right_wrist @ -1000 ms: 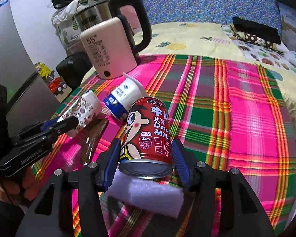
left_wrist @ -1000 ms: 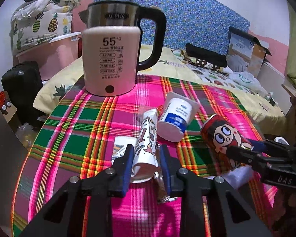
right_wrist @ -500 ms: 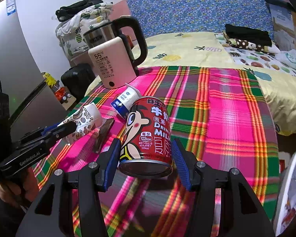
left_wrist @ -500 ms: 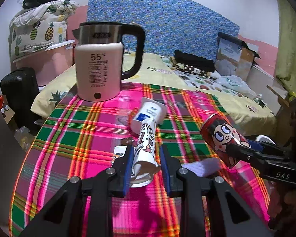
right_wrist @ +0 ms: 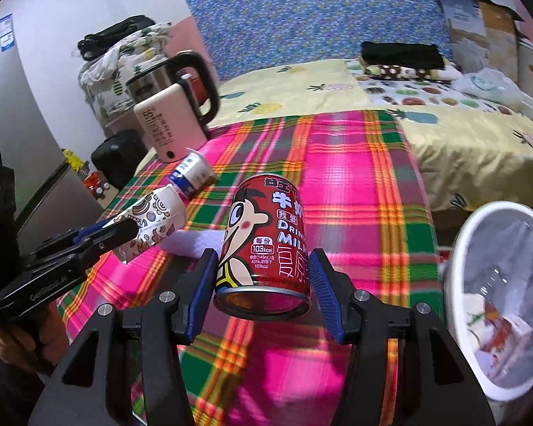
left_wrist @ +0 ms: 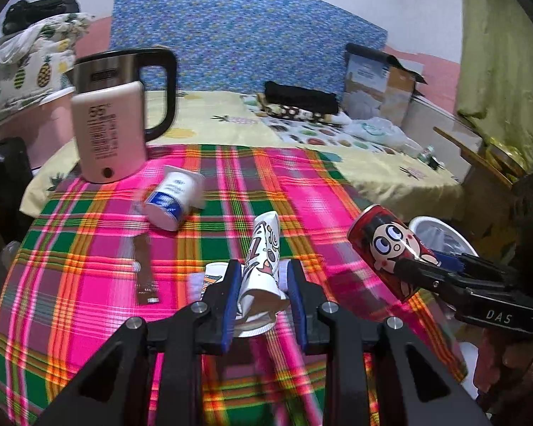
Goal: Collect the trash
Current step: 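Lift and carry the paper cup and red can over the bin with both tools, then open both tools to drop the cup and can into the bin, then move both tools back toward the foam net and wrapper on the table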
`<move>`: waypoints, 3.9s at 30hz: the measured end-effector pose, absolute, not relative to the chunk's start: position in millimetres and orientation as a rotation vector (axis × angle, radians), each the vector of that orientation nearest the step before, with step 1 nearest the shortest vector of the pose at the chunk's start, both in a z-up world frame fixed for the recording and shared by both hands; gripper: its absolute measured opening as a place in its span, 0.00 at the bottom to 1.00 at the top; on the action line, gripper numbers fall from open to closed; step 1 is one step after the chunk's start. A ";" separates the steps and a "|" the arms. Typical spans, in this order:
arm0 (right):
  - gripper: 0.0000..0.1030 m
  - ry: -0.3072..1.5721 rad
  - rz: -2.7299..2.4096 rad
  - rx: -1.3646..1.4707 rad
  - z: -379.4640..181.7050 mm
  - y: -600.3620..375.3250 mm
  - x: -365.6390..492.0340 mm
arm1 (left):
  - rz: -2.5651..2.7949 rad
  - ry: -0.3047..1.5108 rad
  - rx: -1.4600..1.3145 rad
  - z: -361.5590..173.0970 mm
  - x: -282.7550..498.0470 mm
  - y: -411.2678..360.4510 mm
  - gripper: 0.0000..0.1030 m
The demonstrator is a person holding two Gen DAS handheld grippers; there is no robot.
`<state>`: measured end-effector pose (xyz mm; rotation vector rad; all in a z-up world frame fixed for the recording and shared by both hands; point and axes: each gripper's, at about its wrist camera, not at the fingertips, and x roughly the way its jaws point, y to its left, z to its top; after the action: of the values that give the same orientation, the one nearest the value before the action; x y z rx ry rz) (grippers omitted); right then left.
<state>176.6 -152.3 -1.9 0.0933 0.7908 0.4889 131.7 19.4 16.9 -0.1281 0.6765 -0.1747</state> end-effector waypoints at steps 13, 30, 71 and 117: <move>0.53 0.773 0.339 0.151 -7.6 -216.5 157.6 | -0.345 0.705 -0.067 15.3 142.2 -65.2 0.27; 0.53 0.780 0.158 0.234 -19.3 -292.9 137.0 | -0.512 0.720 -0.002 15.2 151.4 -149.4 0.27; 0.53 0.828 -0.031 0.290 -38.6 -362.4 136.2 | -0.722 0.825 0.057 -15.7 178.5 -253.7 0.35; 0.58 0.748 0.174 0.133 -5.6 -271.7 117.9 | -0.457 0.747 -0.081 -0.2 129.1 -124.0 0.50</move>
<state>117.9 -271.7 -5.6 0.1328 0.7477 0.1741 129.1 -124.0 -0.2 -0.0807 0.7468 -0.4567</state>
